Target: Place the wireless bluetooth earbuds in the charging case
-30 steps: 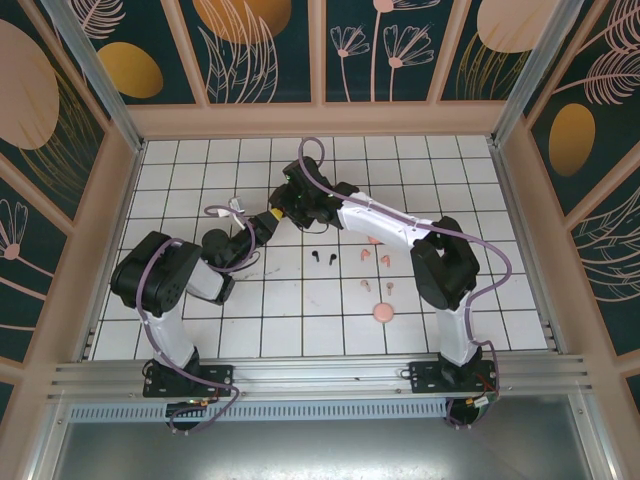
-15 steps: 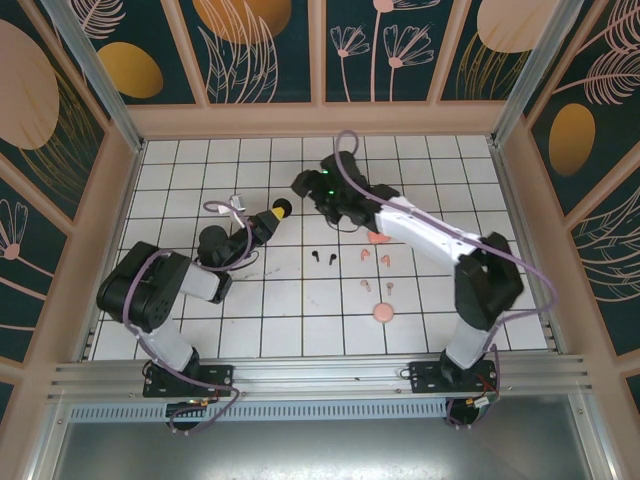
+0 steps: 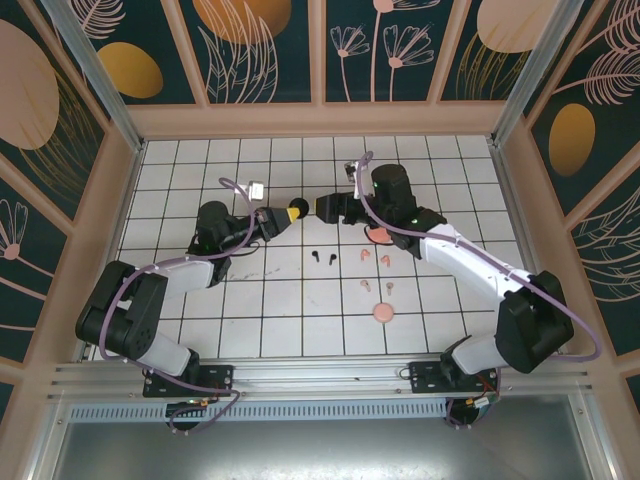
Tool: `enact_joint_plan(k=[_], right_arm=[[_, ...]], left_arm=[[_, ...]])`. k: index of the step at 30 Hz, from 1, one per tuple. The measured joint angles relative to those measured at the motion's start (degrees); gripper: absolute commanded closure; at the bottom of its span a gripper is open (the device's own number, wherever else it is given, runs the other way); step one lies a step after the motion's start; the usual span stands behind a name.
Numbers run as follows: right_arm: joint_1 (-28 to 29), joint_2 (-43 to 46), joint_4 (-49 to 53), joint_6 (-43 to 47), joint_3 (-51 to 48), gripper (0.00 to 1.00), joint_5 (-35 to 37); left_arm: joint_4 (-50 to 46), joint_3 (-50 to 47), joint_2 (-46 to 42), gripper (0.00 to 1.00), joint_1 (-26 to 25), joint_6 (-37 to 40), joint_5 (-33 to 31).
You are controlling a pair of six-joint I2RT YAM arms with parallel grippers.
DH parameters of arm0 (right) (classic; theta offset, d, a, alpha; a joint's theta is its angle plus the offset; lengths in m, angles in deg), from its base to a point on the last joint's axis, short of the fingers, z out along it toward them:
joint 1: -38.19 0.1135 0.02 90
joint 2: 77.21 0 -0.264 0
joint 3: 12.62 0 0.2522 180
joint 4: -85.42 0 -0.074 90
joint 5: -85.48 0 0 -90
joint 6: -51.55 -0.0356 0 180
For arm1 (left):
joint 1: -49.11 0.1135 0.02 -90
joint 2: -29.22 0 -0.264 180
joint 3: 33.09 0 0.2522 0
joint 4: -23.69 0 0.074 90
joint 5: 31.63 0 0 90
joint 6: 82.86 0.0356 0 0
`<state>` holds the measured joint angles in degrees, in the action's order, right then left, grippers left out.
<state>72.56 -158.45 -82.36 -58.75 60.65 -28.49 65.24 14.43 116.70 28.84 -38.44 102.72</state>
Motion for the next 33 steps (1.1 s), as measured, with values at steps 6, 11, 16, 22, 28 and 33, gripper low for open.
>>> enact_joint_plan(k=[6,11,16,22,28,33], right_arm=[[0.0,-3.0,-2.7,1.8,0.0,0.31,-5.4],[0.5,-5.2,-3.9,1.8,0.0,0.35,-6.9],[1.0,-7.3,-5.0,1.6,0.0,0.41,-7.1],[1.1,-9.6,-6.7,-0.3,0.0,0.53,-5.8],[-0.6,-9.8,-7.8,-2.6,-0.9,0.56,-2.6],[-2.1,-9.8,-7.6,-3.9,-3.4,0.56,0.1]], left_arm=[[-0.1,0.0,0.2,1.00,0.0,-0.1,3.2],[0.0,0.0,0.2,1.00,0.0,-0.3,3.5],[0.1,0.0,0.2,1.00,0.0,-0.9,3.5],[-0.2,0.0,0.3,1.00,0.2,-1.7,2.2],[0.2,-0.7,-0.4,1.00,0.3,-2.2,1.5],[1.6,-0.9,-2.0,1.00,0.2,-2.3,1.7]])
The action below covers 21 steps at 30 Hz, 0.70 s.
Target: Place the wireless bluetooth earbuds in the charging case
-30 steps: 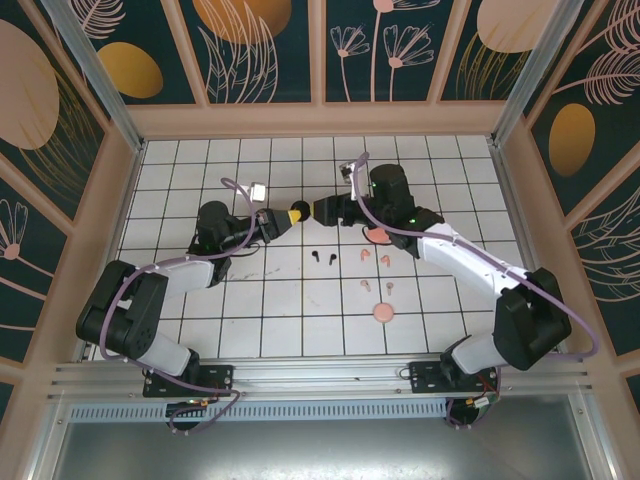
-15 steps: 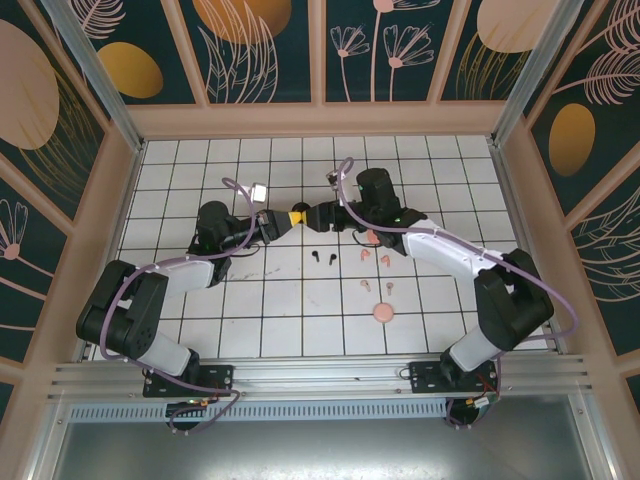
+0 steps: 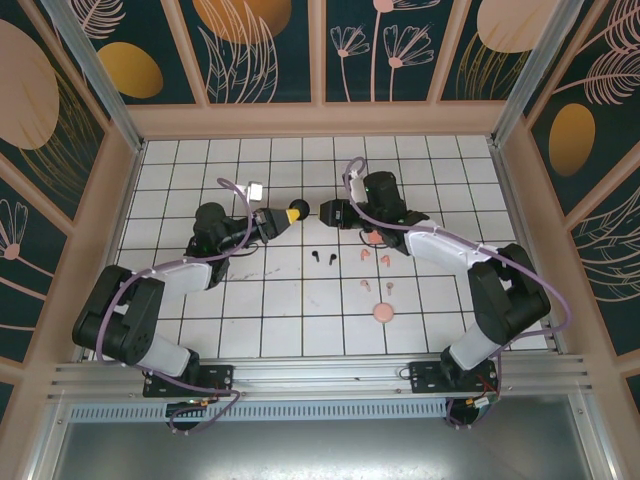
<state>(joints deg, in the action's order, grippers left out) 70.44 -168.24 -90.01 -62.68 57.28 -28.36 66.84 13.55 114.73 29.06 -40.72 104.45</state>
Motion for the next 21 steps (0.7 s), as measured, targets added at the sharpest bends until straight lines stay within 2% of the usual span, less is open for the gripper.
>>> enact_joint_plan(k=[11,21], right_arm=[[0.3,5.5,-4.9,-3.6,-4.2,0.52,-4.6],[4.0,2.9,-5.3,-3.5,3.5,0.51,-4.8]], left_arm=[[1.0,-0.1,-0.2,1.00,0.0,-0.4,0.0],[1.2,-0.1,-0.2,1.00,0.0,-0.7,0.0]])
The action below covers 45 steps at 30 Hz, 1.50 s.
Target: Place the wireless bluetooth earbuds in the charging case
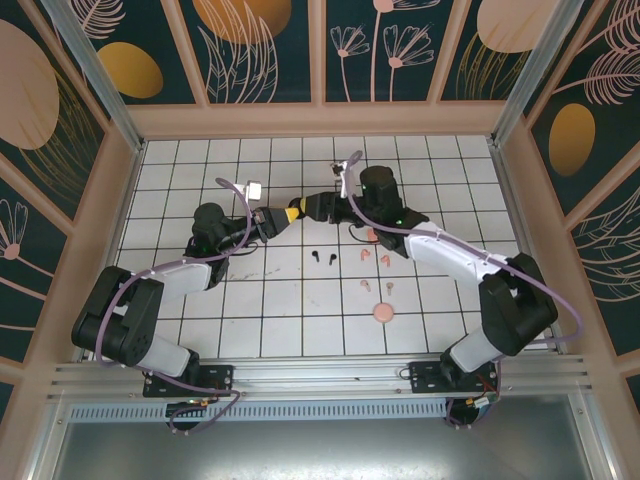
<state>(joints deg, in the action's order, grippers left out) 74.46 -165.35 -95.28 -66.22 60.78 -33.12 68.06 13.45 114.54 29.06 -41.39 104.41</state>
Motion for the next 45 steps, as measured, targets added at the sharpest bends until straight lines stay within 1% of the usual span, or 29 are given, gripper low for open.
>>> enact_joint_plan(k=[5,10,17,21,27,32,35,40,45], right_arm=[[0.1,-2.3,-0.2,0.0,0.6,0.54,0.0],[-0.3,-2.8,-0.8,0.0,0.3,0.57,0.0],[-2.5,-4.2,-2.0,-1.0,-2.4,0.57,1.2],[-2.6,-5.5,-1.9,-1.6,-2.6,0.57,1.3],[-2.7,-4.4,-1.9,-1.6,-4.0,0.57,1.1],[-3.7,0.7,-2.6,-3.1,-8.7,0.57,-1.3],[-4.1,3.1,-4.9,-4.9,-10.6,0.57,-3.7],[-4.1,4.2,-9.5,-7.1,-11.3,0.57,-8.2],[-4.1,4.5,-10.9,-7.3,-11.3,0.58,-10.8]], left_arm=[[-0.6,-0.2,0.1,1.00,0.1,-0.4,-0.5],[-1.4,-0.3,0.1,1.00,0.1,-0.8,-1.1],[-0.8,-0.3,-0.6,1.00,0.0,-0.9,-0.8],[0.0,-0.3,-1.2,1.00,0.0,-1.1,-0.5],[0.0,-0.3,-1.6,1.00,0.0,-1.0,-0.1],[0.8,-0.4,-1.9,1.00,0.0,-1.1,0.3],[2.0,-0.6,-2.1,1.00,0.0,-1.2,1.2],[3.6,-0.6,-2.4,1.00,0.0,-1.6,4.2],[5.0,-0.6,-2.5,1.00,0.0,-2.4,6.4]])
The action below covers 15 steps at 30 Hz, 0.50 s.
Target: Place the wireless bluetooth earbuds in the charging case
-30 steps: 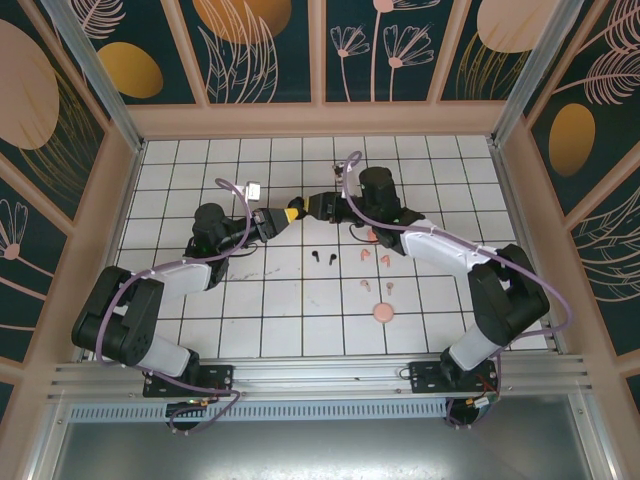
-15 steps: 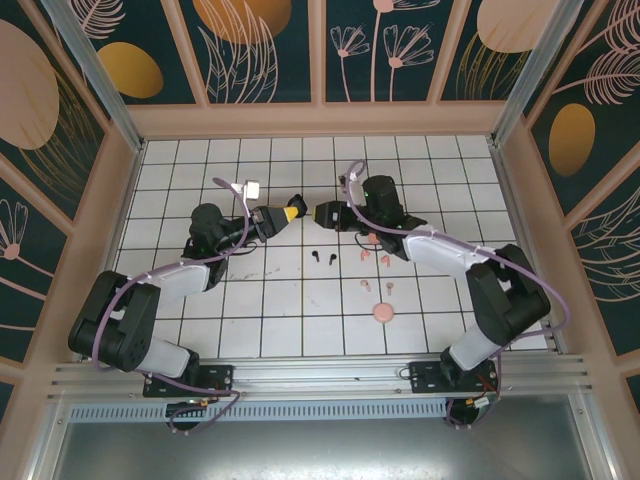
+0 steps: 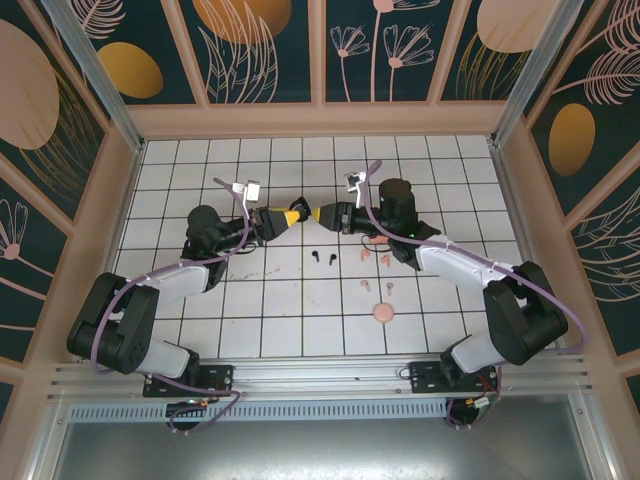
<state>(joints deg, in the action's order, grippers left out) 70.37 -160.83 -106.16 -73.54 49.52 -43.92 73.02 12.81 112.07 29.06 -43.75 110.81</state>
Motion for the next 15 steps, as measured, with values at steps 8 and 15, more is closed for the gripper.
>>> enact_joint_plan(k=[8,15], right_arm=[[0.0,0.0,-0.3,-0.1,1.1,0.60,-1.2],[0.1,-1.0,-1.6,-0.4,2.2,0.62,-1.7]], left_arm=[[0.9,0.0,0.0,1.00,0.0,-0.6,1.3],[1.0,0.0,0.0,1.00,0.0,-0.9,1.4]])
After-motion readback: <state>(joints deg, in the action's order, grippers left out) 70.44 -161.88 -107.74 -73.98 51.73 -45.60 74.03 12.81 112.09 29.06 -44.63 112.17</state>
